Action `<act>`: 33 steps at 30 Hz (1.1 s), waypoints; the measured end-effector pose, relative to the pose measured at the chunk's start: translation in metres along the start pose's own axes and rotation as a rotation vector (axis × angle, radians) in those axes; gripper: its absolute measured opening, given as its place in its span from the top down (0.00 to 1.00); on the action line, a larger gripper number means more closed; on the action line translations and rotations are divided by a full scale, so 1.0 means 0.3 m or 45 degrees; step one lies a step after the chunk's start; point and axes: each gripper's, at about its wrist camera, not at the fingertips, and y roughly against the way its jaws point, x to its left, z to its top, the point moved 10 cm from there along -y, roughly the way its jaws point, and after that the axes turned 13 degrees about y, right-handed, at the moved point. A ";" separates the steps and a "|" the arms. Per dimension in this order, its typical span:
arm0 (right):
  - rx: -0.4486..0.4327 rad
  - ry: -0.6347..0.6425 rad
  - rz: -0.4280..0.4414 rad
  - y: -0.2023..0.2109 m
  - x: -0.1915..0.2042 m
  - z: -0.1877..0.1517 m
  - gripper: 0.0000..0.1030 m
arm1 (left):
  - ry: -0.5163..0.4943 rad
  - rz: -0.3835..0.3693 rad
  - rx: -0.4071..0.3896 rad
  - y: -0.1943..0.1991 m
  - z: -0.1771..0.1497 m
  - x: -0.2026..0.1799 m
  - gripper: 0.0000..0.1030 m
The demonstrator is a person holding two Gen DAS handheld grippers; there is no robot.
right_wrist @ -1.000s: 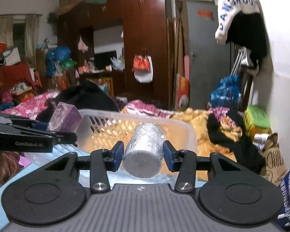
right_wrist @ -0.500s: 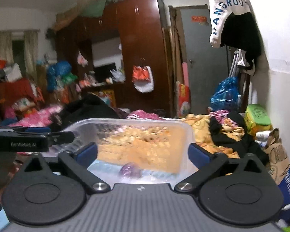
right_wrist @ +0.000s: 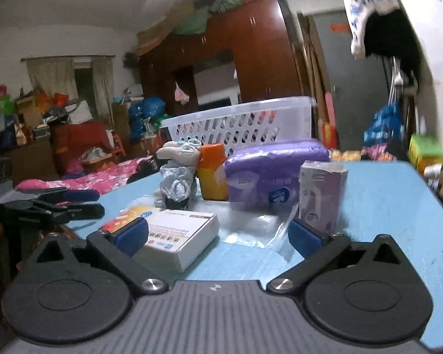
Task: Organize objects
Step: 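Move both tools to the ends of the white-and-orange medicine box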
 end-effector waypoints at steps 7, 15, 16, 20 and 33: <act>-0.013 0.086 0.038 -0.060 0.073 -0.055 0.00 | -0.064 -0.032 -0.070 0.006 -0.045 -0.054 0.09; -0.056 0.179 0.087 -0.034 0.125 -0.067 0.12 | -0.086 -0.090 -0.045 -0.011 -0.096 -0.091 0.17; -0.069 0.192 0.090 -0.030 0.128 -0.066 0.20 | -0.081 -0.100 -0.044 -0.014 -0.097 -0.093 0.19; -0.080 0.195 0.119 -0.041 0.136 -0.063 0.30 | -0.065 -0.143 -0.033 -0.021 -0.106 -0.105 0.35; -0.067 0.136 0.135 -0.022 0.123 -0.075 0.53 | -0.102 -0.152 -0.012 -0.017 -0.118 -0.121 0.53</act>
